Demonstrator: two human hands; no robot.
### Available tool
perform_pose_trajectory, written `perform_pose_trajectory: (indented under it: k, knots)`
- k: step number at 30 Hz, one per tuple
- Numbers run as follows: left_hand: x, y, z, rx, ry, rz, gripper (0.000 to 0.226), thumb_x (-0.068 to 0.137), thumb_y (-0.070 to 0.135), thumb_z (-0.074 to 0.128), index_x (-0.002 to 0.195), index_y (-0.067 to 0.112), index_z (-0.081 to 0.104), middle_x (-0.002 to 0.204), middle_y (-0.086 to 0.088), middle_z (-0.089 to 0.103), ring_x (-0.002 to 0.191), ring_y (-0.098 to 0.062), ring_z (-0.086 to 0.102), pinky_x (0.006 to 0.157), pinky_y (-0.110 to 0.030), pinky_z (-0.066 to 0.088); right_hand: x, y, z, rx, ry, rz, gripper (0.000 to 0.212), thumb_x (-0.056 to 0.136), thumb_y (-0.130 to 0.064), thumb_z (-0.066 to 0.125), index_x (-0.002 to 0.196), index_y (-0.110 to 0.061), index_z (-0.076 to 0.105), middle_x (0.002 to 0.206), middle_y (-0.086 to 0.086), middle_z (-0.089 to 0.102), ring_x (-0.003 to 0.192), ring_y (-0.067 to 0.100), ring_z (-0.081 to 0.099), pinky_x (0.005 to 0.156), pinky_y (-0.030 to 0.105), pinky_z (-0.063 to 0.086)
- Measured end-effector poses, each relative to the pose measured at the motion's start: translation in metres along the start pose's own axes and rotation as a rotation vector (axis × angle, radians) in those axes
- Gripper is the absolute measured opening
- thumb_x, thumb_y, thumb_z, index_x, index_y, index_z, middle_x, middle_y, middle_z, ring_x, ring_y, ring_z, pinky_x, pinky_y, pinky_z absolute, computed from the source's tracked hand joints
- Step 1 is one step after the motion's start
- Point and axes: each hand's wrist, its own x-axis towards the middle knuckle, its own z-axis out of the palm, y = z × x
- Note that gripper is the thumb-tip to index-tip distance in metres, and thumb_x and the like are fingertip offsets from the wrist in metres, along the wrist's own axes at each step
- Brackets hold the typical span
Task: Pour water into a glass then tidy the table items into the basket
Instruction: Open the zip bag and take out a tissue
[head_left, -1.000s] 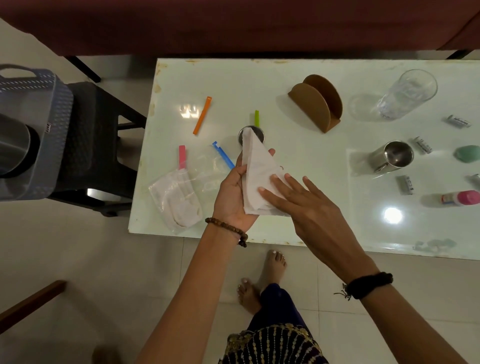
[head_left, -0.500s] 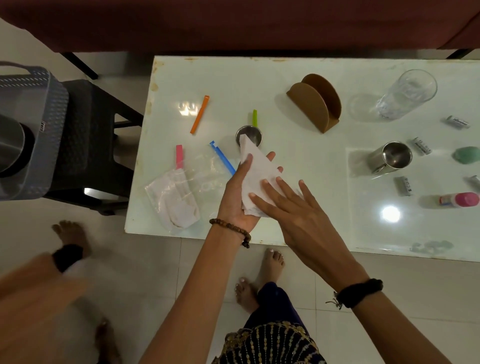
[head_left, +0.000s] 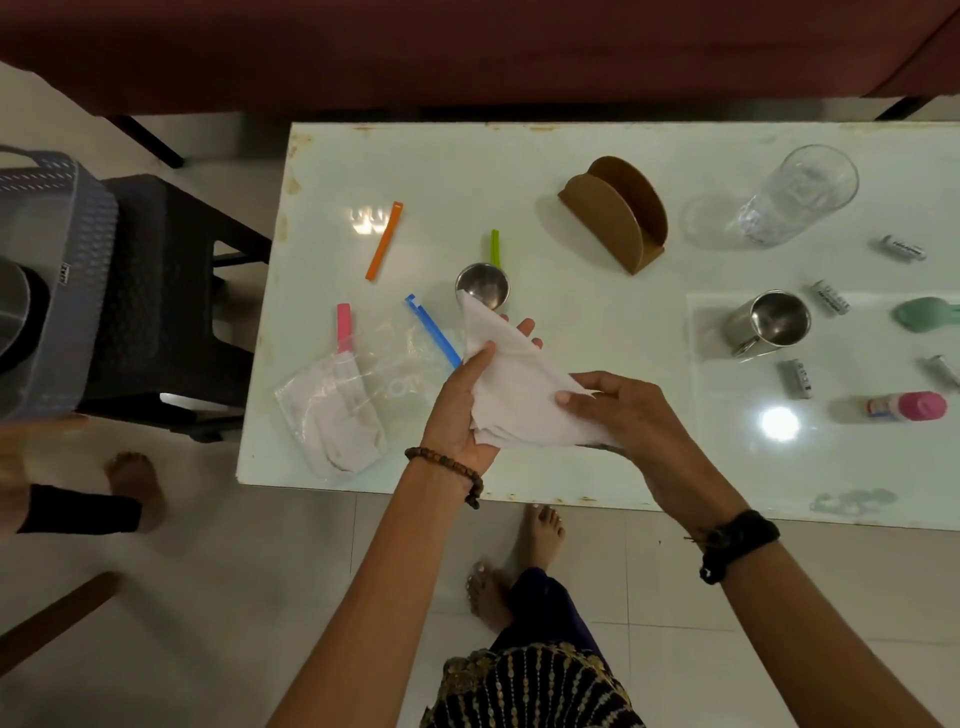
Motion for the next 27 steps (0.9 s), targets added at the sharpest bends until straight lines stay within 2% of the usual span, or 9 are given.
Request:
perform_pose_trajectory:
  k: [4,8,12,14,16,18,20,23,27]
  knots:
    - [0.014,0.008,0.002,0.14,0.122,-0.022,0.043,0.098,0.023,0.033,0.138,0.007,0.037,0.141,-0.014,0.045,0.125,-0.028,0.047,0.092,-0.037,0.046,0.0,0.003,-0.013,0.102,-0.025,0.017,0.022,0.089,-0.013,0.057,0.107,-0.006,0.067,0.109,0.012,0.069,0.093,0.019,0.065,0.074,0.022,0.057]
    - [0.033,0.015,0.013,0.476,0.321,0.057,0.034,0.093,0.016,0.047,0.126,0.008,0.048,0.122,-0.013,0.058,0.101,-0.024,0.056,0.071,-0.026,0.051,0.005,0.004,-0.026,0.213,0.001,0.008,0.026,0.093,-0.007,0.049,0.116,-0.006,0.061,0.113,0.011,0.065,0.096,0.019,0.063,0.076,0.025,0.058]
    - [0.053,0.02,0.026,0.606,0.339,0.141,0.028,0.085,-0.002,0.055,0.097,0.019,0.042,0.091,0.004,0.057,0.082,-0.013,0.056,0.057,-0.023,0.049,0.018,0.002,-0.045,0.264,0.104,-0.011,0.028,0.093,-0.01,0.048,0.119,-0.015,0.058,0.105,0.005,0.065,0.095,0.018,0.061,0.075,0.025,0.057]
    - [0.066,0.026,0.035,0.754,0.302,0.223,0.031,0.082,-0.006,0.056,0.078,0.022,0.043,0.084,0.006,0.053,0.084,-0.015,0.052,0.056,-0.023,0.045,0.028,-0.001,-0.054,0.264,0.145,-0.028,0.028,0.092,-0.012,0.05,0.118,-0.019,0.058,0.101,0.0,0.065,0.091,0.014,0.06,0.067,0.019,0.055]
    - [0.081,0.035,0.048,0.918,0.227,0.298,0.031,0.082,-0.009,0.055,0.07,0.02,0.053,0.08,0.005,0.055,0.088,-0.015,0.05,0.059,-0.018,0.044,0.04,-0.006,-0.06,0.261,0.172,-0.037,0.028,0.09,-0.013,0.05,0.115,-0.021,0.059,0.104,0.002,0.061,0.089,0.012,0.058,0.062,0.016,0.051]
    - [0.097,0.045,0.063,1.01,0.152,0.312,0.023,0.083,-0.008,0.054,0.085,0.012,0.065,0.094,-0.001,0.062,0.095,-0.016,0.054,0.071,-0.014,0.048,0.057,-0.013,-0.066,0.28,0.213,-0.04,0.027,0.089,-0.01,0.048,0.112,-0.02,0.058,0.108,0.006,0.058,0.088,0.012,0.057,0.064,0.018,0.048]
    - [0.116,0.057,0.078,1.038,0.124,0.287,0.03,0.085,-0.005,0.054,0.11,0.009,0.064,0.116,-0.007,0.06,0.106,-0.022,0.055,0.085,-0.025,0.051,0.076,-0.021,-0.07,0.303,0.27,-0.06,0.027,0.088,-0.007,0.048,0.112,-0.017,0.056,0.108,0.009,0.057,0.087,0.013,0.058,0.065,0.019,0.048]
    - [0.148,0.071,0.102,1.084,0.101,0.193,0.041,0.085,0.001,0.058,0.125,0.007,0.054,0.131,-0.01,0.051,0.106,-0.021,0.05,0.074,-0.017,0.051,0.106,-0.035,-0.079,0.404,0.362,-0.093,0.029,0.084,-0.001,0.053,0.11,-0.012,0.051,0.105,0.014,0.057,0.085,0.016,0.059,0.068,0.02,0.051]
    - [0.183,0.079,0.129,0.977,0.135,0.096,0.045,0.083,-0.003,0.06,0.126,-0.003,0.049,0.135,-0.017,0.046,0.102,-0.025,0.051,0.077,-0.027,0.054,0.14,-0.043,-0.09,0.451,0.47,-0.163,0.038,0.077,0.006,0.059,0.109,-0.012,0.047,0.104,0.018,0.061,0.089,0.023,0.062,0.077,0.027,0.055]
